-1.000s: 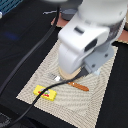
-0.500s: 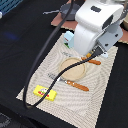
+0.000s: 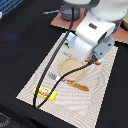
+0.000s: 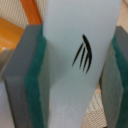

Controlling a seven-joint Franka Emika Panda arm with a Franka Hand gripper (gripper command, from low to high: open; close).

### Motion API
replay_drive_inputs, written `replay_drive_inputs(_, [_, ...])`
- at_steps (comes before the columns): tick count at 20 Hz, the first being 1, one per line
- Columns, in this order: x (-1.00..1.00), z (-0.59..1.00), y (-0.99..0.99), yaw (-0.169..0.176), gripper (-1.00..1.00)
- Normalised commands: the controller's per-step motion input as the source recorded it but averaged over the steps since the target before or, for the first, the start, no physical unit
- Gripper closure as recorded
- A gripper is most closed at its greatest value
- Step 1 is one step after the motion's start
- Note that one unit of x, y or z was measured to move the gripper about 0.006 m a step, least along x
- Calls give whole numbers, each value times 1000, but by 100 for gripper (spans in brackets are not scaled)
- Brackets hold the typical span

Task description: Interact with the objects in diverse but meaningful ways.

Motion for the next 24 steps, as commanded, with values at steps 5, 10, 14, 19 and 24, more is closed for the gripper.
replay_drive_inputs(5, [-502,-400,-152,18,100])
replay_drive_inputs(10, [-479,-217,-2,40,100])
replay_drive_inputs(14, [-504,-41,234,50,100])
replay_drive_inputs(19, [-538,-230,118,53,100])
replay_drive_inputs(24, [-651,-309,38,56,100])
